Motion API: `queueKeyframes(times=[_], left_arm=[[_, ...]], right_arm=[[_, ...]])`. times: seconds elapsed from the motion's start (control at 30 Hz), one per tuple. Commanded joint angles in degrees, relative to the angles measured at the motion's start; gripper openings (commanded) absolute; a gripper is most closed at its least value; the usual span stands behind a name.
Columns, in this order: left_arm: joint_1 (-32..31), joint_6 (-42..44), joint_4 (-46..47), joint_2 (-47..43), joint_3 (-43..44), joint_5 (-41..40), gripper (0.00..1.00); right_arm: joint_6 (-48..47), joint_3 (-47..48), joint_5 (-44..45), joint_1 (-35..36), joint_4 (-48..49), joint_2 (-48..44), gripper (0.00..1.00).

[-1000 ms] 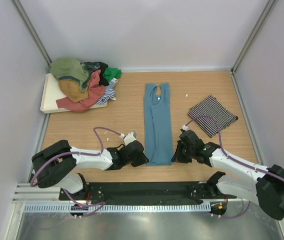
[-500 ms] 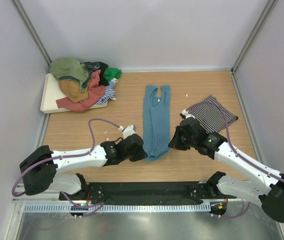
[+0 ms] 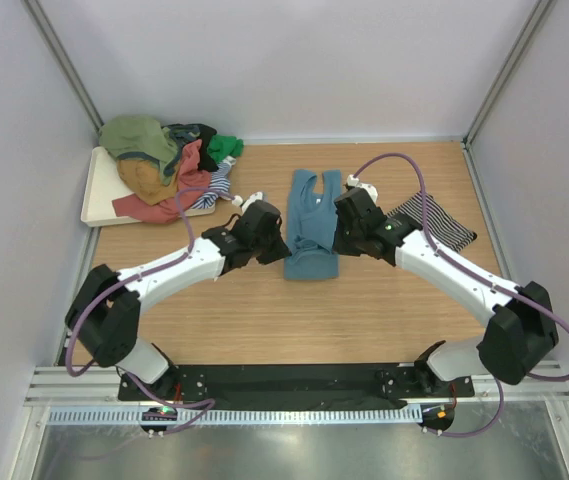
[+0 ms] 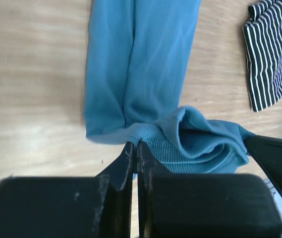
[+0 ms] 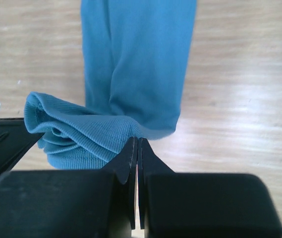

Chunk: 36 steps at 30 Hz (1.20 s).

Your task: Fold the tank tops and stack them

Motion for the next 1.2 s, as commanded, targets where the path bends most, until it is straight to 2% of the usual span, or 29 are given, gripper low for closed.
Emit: queueKeyframes(times=[0.0,0.27,0.47,0.63,0.87,1.03,1.17], left_arm=[[2.49,6.04,0.09,5.28,6.15,5.22,0.0],[7.15,9.65,-1.05,17.42,19.24,8.83,0.0],[8.56,11.23,-2.54,23.66,26.54,10.32,0.0],[8.65,11.5,-3.34,22.62,26.12,10.33,0.0],[8.65,10.97,-3.43,14.63,21.64,8.31,0.0],[9.26,10.88,-3.34,13.56,21.98,7.42,0.0],[10.41,11.49,-3.07,16.98,24.97,7.77,0.0]], right_arm=[[-4.18,5.12,2.75,-3.08,0.89,4.25,0.01],[-8.4,12.76,1.34,-9.67,3.8,13.39,0.01],[-10.6,16.9,-0.68,-11.35,4.24,19.46,0.01],[-11.92,15.06,-5.24,-11.35,6.35,17.71,0.01],[-12.89,11.98,-10.26,-11.09,9.95,10.25,0.01],[-13.15,15.05,-8.77,-11.17,8.55,12.25,0.01],[-12.89,18.48,-7.63,-11.7,7.84,17.17,0.01]])
